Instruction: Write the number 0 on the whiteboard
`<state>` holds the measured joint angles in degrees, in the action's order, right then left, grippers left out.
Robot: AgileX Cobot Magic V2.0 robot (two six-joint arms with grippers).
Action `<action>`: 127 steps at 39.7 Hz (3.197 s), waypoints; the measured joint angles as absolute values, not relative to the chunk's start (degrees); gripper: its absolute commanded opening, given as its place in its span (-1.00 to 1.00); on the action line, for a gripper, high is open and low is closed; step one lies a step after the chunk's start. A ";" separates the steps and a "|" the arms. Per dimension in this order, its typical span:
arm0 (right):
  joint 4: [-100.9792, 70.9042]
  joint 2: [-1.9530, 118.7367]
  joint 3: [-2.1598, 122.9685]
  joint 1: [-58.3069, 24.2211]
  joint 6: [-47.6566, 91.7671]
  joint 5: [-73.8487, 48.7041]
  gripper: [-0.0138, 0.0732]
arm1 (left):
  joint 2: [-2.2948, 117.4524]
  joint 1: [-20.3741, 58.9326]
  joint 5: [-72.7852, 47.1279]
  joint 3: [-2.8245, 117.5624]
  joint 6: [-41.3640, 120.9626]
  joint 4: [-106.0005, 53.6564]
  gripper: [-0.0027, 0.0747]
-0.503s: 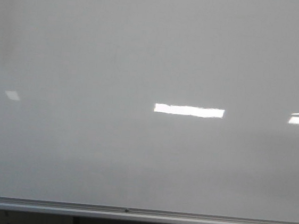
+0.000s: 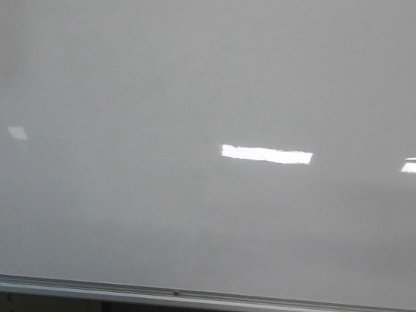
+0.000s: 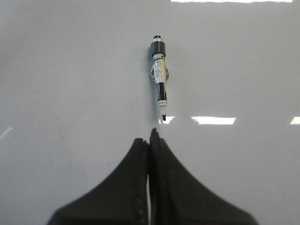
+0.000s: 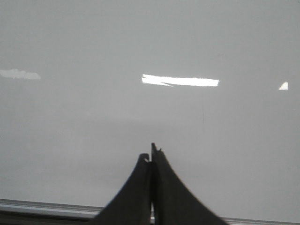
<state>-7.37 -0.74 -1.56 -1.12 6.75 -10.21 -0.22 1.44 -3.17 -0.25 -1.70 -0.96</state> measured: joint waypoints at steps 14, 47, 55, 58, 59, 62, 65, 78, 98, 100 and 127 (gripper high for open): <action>-7.37 -0.74 -1.56 -1.12 6.75 -10.21 -0.82 | -0.22 1.44 -3.17 -0.25 -1.70 -0.96 -0.98; -7.37 2.35 16.95 -1.12 6.75 -15.25 -0.82 | 2.49 1.44 -6.39 13.45 -1.70 3.97 -0.98; -7.37 13.38 25.68 -1.12 6.75 -22.08 -0.82 | 13.99 1.44 -15.29 22.34 -1.70 5.59 -0.98; -7.37 16.13 26.86 -1.12 6.75 -22.75 -0.82 | 17.36 1.44 -15.96 23.57 -1.70 5.75 -0.98; -7.37 16.84 27.00 -1.12 6.75 -22.85 -0.82 | 18.13 1.44 -16.06 23.70 -1.70 5.75 -0.98; -7.37 17.61 27.14 -1.12 6.75 -22.97 -0.76 | 19.85 1.44 -16.06 23.95 -1.70 5.79 -0.97; -7.37 17.76 27.14 -1.12 6.75 -23.11 -0.58 | 20.48 1.44 -16.06 24.06 -1.70 5.79 -0.82; -7.37 17.76 27.14 -1.12 6.75 -23.23 0.47 | 20.47 1.44 -16.06 24.15 -1.70 5.79 0.85; -7.37 17.76 27.14 -1.12 6.75 -23.32 0.47 | 26.45 1.83 -15.95 25.64 -1.70 2.73 0.86; -7.37 17.76 27.14 -1.12 6.75 -23.32 0.47 | 29.89 2.56 -15.95 26.95 -1.70 2.45 0.86; -7.37 17.76 27.14 -1.12 6.75 -23.32 0.47 | 77.77 5.36 -14.41 50.65 -1.70 -0.52 0.86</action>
